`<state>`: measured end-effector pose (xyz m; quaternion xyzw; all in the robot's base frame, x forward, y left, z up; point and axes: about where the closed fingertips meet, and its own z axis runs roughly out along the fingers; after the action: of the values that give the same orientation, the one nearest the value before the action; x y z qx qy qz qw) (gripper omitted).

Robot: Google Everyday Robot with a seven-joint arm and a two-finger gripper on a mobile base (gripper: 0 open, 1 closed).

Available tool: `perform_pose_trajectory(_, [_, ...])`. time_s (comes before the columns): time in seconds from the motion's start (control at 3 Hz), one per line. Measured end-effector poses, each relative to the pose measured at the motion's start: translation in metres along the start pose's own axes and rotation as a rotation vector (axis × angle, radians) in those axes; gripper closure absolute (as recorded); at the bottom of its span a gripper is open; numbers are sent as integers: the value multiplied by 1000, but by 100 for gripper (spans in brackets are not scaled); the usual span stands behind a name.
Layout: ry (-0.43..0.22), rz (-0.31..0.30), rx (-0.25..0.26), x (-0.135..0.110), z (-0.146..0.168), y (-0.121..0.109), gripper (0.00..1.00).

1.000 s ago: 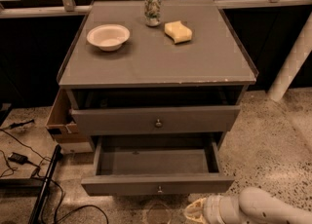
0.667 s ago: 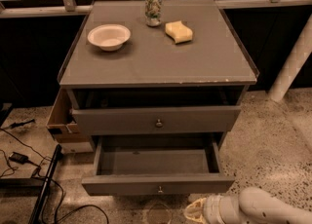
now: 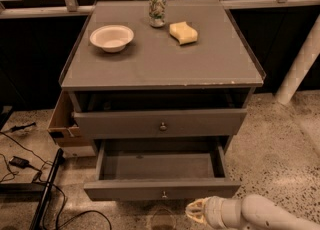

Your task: Close middle drawer

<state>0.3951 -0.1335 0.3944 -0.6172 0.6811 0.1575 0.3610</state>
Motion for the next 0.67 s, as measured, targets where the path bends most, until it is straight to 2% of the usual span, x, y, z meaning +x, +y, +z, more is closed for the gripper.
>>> perform_pose_trajectory(0.33, [-21,-67,58,3,18,-25,100])
perform_pose_trajectory(0.67, [-25,-81,98,11,34,-47,100])
